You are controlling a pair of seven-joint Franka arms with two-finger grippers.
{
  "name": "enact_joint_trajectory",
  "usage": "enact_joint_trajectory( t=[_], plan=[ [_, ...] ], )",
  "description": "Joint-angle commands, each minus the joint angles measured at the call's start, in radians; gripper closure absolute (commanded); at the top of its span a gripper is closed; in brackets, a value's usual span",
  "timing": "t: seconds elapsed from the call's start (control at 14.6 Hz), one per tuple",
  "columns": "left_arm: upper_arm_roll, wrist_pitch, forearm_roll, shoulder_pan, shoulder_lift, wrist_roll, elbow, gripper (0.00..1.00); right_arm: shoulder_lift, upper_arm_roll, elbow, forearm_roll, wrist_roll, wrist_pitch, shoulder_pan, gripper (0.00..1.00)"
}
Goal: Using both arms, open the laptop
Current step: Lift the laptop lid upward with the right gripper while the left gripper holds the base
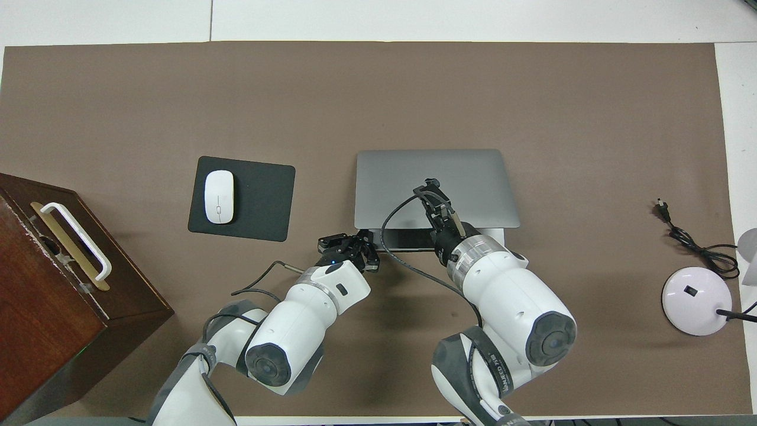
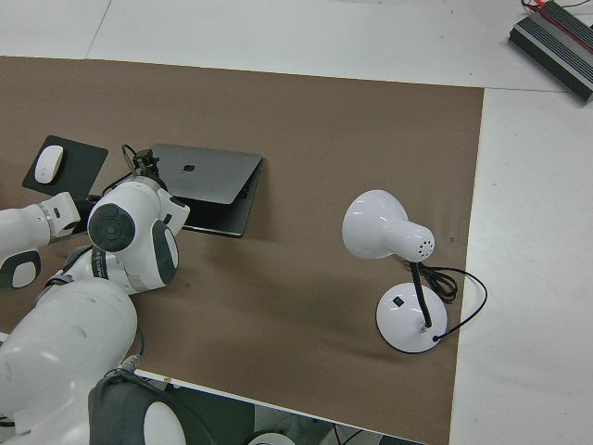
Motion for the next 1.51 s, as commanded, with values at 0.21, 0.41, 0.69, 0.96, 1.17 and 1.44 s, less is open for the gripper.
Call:
enact_joint_trajectory(
  t=[0.21, 0.41, 0.69, 0.96, 1.17, 1.44],
  plan=[
    [0.002, 0.008, -0.010, -0.022, 0.041, 0.016, 0.014, 1.00, 0.057, 0.004, 0.084, 0.012, 0.004, -0.028, -0.030, 0.00],
    [0.002, 0.008, -0.010, -0.022, 0.041, 0.015, 0.014, 1.00, 0.070, 0.004, 0.127, 0.012, 0.003, -0.067, -0.037, 0.00],
    [0.002, 0.010, -0.011, -0.022, 0.041, 0.015, 0.014, 1.00, 0.090, 0.004, 0.197, 0.012, -0.007, -0.133, -0.048, 0.00],
    [0.002, 0.010, -0.011, -0.022, 0.043, 0.015, 0.014, 1.00, 0.103, 0.004, 0.237, 0.010, -0.013, -0.174, -0.062, 0.00],
    [0.002, 0.010, -0.011, -0.022, 0.043, 0.015, 0.014, 1.00, 0.110, 0.004, 0.280, 0.013, -0.019, -0.234, -0.061, 0.00],
    [0.002, 0.010, -0.011, -0.022, 0.043, 0.015, 0.015, 1.00, 0.138, 0.004, 0.395, 0.015, -0.037, -0.381, -0.062, 0.00]
  ],
)
